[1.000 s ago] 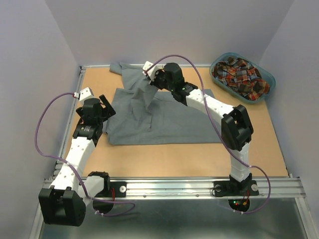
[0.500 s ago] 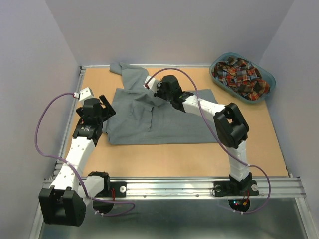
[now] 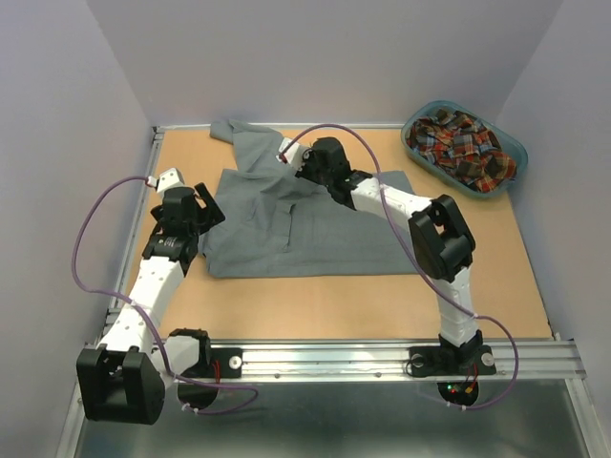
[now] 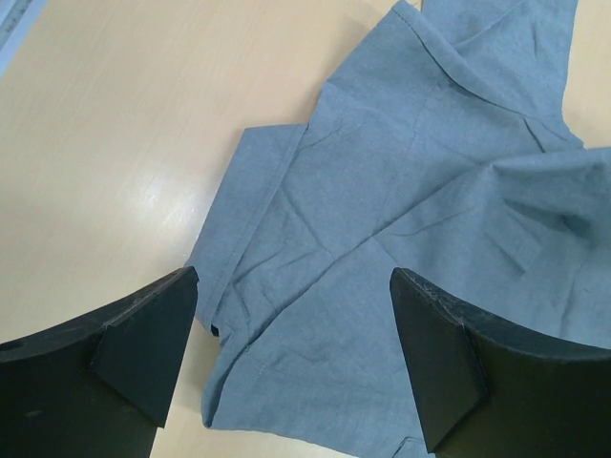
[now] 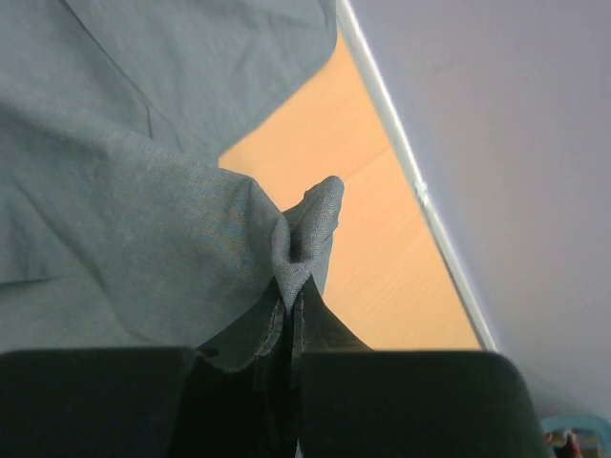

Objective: Fold and stack the long sleeve shirts
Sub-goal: Fold the shirt

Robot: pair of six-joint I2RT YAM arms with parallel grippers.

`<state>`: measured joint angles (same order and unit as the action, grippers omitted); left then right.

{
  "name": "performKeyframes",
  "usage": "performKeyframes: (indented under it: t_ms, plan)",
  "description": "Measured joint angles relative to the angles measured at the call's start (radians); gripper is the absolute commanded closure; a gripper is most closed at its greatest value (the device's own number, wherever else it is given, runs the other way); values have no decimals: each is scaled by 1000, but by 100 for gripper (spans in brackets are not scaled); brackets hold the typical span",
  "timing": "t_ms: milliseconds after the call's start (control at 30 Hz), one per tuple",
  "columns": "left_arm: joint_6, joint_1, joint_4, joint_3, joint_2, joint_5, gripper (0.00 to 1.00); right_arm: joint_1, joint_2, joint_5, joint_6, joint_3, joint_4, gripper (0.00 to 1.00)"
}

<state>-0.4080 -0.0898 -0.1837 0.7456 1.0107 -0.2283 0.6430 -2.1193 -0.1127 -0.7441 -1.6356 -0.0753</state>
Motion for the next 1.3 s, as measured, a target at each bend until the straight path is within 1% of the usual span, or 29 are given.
performKeyframes:
  t_ms: [133, 267, 333, 400, 433, 533, 567, 600, 633, 767, 833, 900, 933, 1033, 1133, 1167, 1200, 1300]
  plan:
    - [0, 0, 0, 0, 16, 17, 7, 4, 45, 79, -21, 0, -11, 98]
    - [0, 0, 0, 0, 16, 19, 6, 22, 98, 132, -83, 12, -24, 96]
    - [0, 0, 0, 0, 18, 19, 6, 34, 156, 158, -117, 79, -48, 96]
    - [0, 0, 0, 0, 20, 19, 6, 49, 233, 183, -144, 153, -44, 93]
    - [0, 0, 0, 0, 21, 19, 6, 53, 257, 190, -152, 177, -50, 88]
    - [0, 0, 0, 0, 21, 19, 6, 70, 392, 220, -182, 308, -71, 83]
    - [0, 0, 0, 0, 21, 19, 6, 75, 450, 232, -193, 369, -76, 77]
    - [0, 0, 0, 0, 21, 19, 6, 77, 490, 238, -200, 412, -78, 72]
    - [0, 0, 0, 0, 21, 19, 6, 79, 527, 249, -205, 459, -93, 64]
    - [0, 0, 0, 0, 21, 18, 6, 85, 684, 271, -211, 673, -89, 55]
    - [0, 0, 0, 0, 21, 17, 6, 88, 734, 272, -202, 752, -88, 55]
    - [0, 0, 0, 0, 21, 17, 6, 95, 789, 270, -185, 838, -68, 50]
    - [0, 0, 0, 0, 21, 17, 7, 101, 822, 267, -164, 882, -60, 50]
    - [0, 0, 0, 0, 21, 17, 6, 110, 912, 252, -63, 966, -12, 42]
    - [0, 0, 0, 0, 21, 18, 6, 111, 975, 234, 73, 980, 19, 31]
    - [-1, 0, 0, 0, 21, 18, 6, 111, 990, 231, 110, 980, 15, 31]
    - [0, 0, 0, 0, 21, 18, 6, 111, 1008, 222, 212, 978, 14, 30]
    - [-1, 0, 0, 0, 21, 19, 6, 111, 1010, 198, 376, 975, 13, 30]
